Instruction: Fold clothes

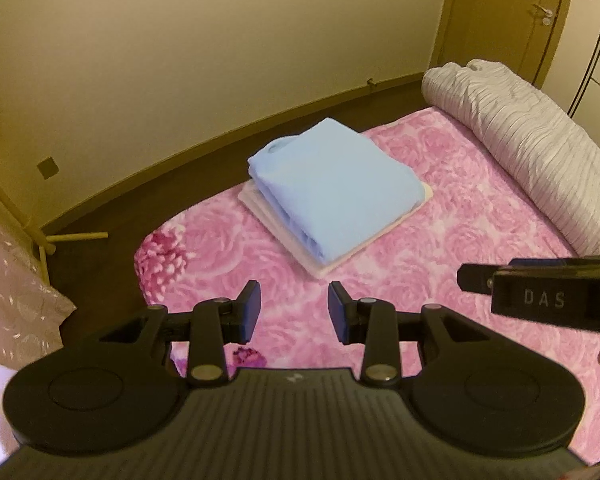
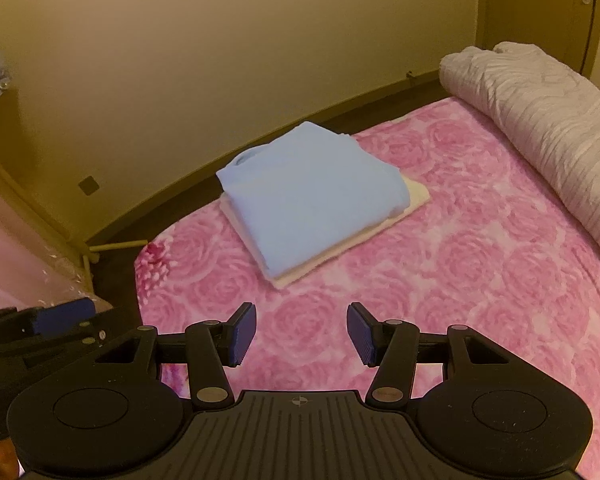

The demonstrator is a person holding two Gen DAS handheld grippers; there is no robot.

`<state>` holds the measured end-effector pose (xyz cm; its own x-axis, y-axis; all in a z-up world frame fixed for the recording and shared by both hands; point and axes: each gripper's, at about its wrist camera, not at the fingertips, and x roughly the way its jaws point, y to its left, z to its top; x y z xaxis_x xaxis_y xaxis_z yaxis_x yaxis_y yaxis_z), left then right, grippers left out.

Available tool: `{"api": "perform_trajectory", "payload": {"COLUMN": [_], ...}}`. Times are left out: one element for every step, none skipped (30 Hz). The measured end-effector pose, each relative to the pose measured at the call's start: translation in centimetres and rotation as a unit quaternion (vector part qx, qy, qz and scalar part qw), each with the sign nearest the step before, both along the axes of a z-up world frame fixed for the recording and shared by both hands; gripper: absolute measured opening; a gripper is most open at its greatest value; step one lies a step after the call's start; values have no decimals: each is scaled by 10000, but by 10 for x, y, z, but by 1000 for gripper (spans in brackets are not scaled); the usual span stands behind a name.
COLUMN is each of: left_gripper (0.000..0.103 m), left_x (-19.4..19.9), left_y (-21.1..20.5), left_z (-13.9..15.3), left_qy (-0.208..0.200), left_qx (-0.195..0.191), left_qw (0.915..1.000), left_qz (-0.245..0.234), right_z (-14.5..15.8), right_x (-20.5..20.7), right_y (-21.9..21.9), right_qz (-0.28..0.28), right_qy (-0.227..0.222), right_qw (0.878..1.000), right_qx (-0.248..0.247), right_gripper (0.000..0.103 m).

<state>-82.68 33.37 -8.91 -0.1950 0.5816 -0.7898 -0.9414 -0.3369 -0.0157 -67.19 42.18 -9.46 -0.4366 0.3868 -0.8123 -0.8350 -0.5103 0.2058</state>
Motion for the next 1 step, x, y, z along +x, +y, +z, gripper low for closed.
{"api": "perform_trajectory", "payload": {"left_gripper": [33], "left_x": [-3], "left_y": [2], "left_z": [0], "left_qy": [-10], "left_qx": [-3], "left_qw": [10000], "left_qz": [-29], "right_z": [0], "right_x": [0], "right_y": [0], "right_qz": [-40], "right_qy": [-9], "right_qw": [10000], "right_qx": [2], "right_gripper": [53]}}
